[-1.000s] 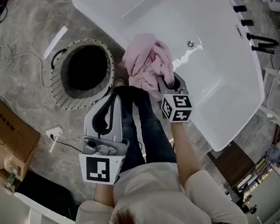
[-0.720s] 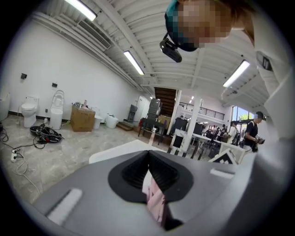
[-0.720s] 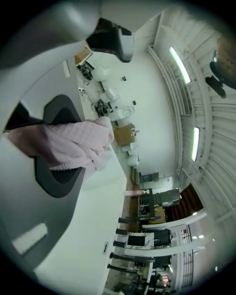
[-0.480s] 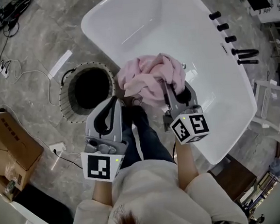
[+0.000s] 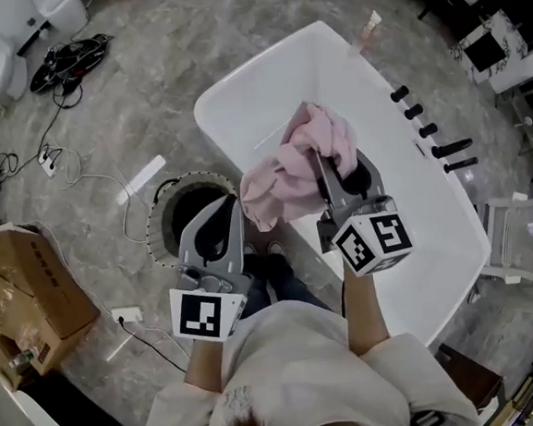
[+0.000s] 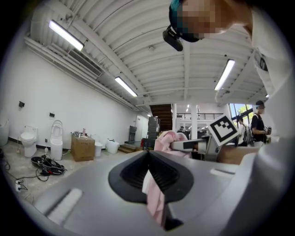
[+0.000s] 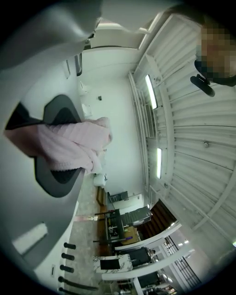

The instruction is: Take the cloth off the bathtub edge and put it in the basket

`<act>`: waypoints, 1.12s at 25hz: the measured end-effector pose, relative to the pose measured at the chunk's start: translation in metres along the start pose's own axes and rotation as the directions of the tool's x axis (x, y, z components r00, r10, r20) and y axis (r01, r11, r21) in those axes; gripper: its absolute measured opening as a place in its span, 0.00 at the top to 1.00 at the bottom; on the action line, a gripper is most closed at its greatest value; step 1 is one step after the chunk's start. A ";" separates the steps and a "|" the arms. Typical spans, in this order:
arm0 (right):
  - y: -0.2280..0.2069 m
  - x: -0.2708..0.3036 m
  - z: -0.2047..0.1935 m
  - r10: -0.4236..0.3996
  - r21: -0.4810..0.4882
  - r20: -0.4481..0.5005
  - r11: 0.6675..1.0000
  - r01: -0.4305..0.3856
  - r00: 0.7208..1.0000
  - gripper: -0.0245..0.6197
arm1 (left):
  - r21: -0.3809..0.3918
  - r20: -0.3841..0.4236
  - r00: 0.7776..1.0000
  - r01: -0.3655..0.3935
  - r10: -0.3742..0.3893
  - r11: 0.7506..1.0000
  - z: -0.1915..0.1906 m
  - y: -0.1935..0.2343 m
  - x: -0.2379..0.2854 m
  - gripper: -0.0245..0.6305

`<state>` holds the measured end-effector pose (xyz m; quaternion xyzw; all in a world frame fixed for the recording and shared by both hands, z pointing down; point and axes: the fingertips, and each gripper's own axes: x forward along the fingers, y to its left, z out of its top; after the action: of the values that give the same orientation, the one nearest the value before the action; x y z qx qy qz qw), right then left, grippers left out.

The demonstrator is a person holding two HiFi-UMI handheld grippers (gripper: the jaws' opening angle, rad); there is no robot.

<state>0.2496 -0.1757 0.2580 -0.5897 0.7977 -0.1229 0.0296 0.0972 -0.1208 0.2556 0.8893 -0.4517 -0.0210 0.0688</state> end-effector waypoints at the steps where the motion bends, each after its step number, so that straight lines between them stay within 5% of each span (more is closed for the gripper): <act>1: 0.004 0.001 0.013 0.016 -0.003 0.016 1.000 -0.016 1.000 0.75 | 0.034 0.007 1.000 -0.006 0.006 0.999 0.005 0.001 -0.004 0.94; 4: 0.018 0.005 0.051 0.069 -0.031 0.065 0.997 -0.067 0.996 0.75 | 0.111 0.035 0.999 -0.033 0.029 0.993 0.019 0.006 -0.012 0.94; 17: 0.062 0.017 0.185 0.212 -0.137 0.229 0.973 -0.184 0.950 0.75 | 0.111 0.144 0.979 -0.162 0.145 0.980 0.074 0.025 -0.036 0.94; 28: 0.072 0.024 0.187 0.298 -0.142 0.219 0.952 -0.271 0.929 0.75 | 0.126 0.174 0.956 -0.259 0.235 0.958 0.081 0.025 -0.045 0.94</act>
<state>0.2112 -0.2084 0.0629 -0.4789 0.8709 -0.0017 0.1101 0.0425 -0.1075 0.1774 0.8238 -0.5639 -0.0490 -0.0308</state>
